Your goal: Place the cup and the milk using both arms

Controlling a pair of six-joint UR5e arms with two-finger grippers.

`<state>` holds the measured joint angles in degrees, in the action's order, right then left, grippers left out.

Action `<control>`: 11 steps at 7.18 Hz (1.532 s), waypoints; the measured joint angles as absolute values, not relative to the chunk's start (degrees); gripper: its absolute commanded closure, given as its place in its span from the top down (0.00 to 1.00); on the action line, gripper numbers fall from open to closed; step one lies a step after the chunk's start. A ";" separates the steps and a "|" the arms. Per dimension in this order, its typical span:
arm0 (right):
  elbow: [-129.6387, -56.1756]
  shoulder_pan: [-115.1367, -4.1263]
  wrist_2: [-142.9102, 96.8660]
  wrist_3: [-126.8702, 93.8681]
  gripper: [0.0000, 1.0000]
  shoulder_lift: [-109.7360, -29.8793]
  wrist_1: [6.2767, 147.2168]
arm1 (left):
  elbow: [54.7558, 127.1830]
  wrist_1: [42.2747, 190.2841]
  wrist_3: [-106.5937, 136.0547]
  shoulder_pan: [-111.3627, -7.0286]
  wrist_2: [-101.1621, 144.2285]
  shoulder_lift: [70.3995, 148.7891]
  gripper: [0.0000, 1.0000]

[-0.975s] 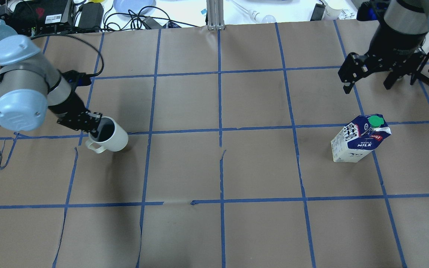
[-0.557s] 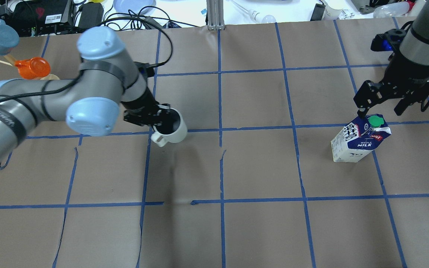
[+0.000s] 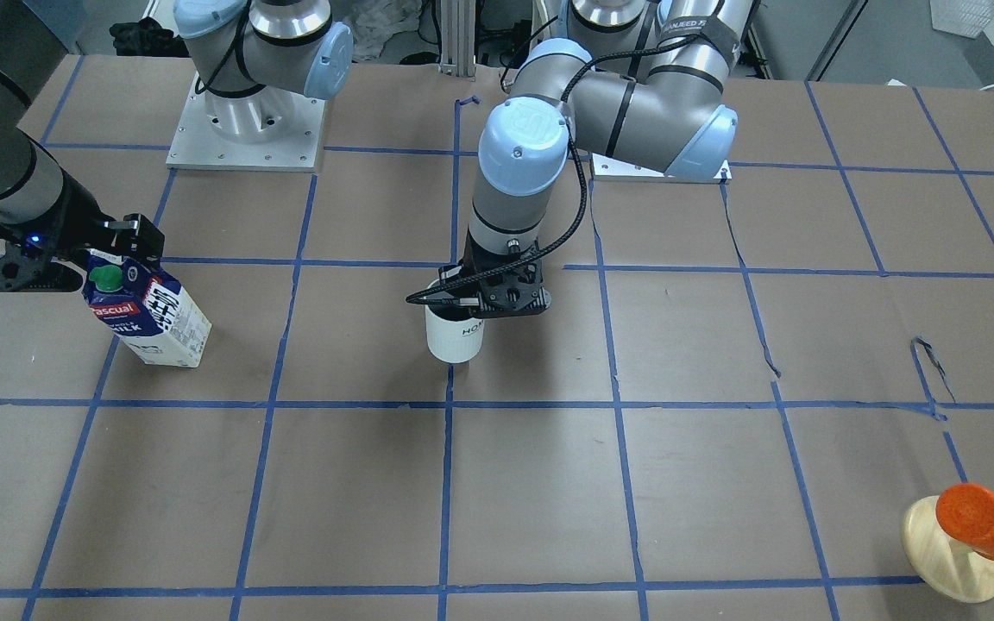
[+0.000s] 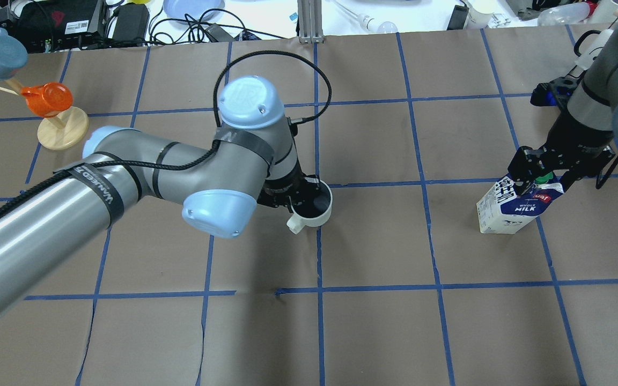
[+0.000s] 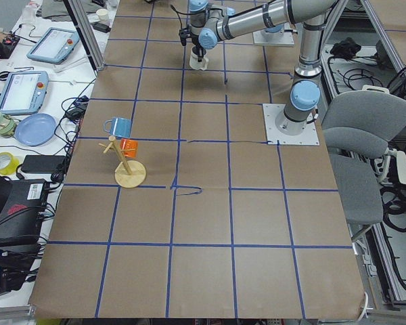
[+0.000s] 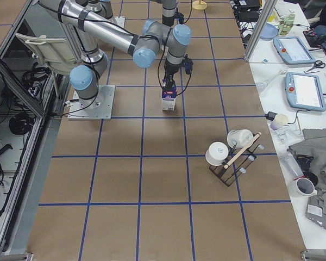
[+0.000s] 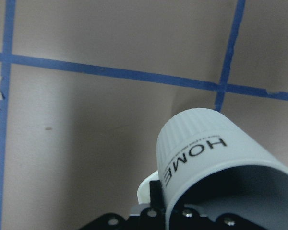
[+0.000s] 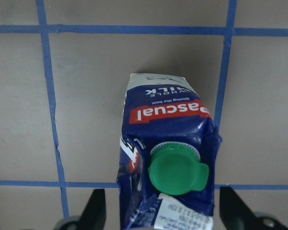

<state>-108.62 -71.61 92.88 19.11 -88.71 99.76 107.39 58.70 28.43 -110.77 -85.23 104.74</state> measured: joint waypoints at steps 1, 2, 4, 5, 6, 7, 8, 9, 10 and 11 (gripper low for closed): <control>-109.14 -71.58 92.89 19.08 0.30 -88.69 100.39 | 108.71 57.84 28.40 -111.44 -85.20 104.88 0.20; -109.17 -71.55 92.90 19.05 0.26 -88.70 100.54 | 109.46 57.37 28.14 -111.61 -85.18 104.91 0.78; -108.49 -71.54 92.88 18.96 0.22 -88.83 100.41 | 108.97 56.99 26.47 -111.18 -85.22 104.44 1.00; -107.91 -71.55 92.82 18.79 0.22 -88.92 100.16 | 107.18 57.39 25.23 -110.01 -85.34 103.31 1.00; -107.34 -71.59 92.67 18.50 0.22 -88.99 99.87 | 103.83 60.14 23.37 -107.97 -85.37 101.76 1.00; -106.66 -71.72 92.41 18.16 0.22 -89.04 99.46 | 98.67 66.66 19.21 -105.15 -85.41 99.89 1.00; -105.86 -72.04 92.20 17.81 0.22 -89.11 98.85 | 92.95 73.78 13.40 -101.84 -85.38 98.09 1.00; -105.19 -72.94 91.98 17.12 0.22 -89.16 98.26 | 87.57 79.96 7.06 -97.82 -85.26 96.29 1.00; -104.88 -75.10 91.53 15.69 0.22 -89.17 98.02 | 84.43 84.11 0.90 -94.15 -85.44 94.74 1.00; -104.83 -78.71 90.64 13.08 0.22 -89.07 98.06 | 83.11 86.32 -4.86 -91.01 -86.26 93.32 1.00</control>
<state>-104.83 -78.71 90.64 13.08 -89.07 98.06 83.11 86.32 -4.86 -91.01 -86.26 93.32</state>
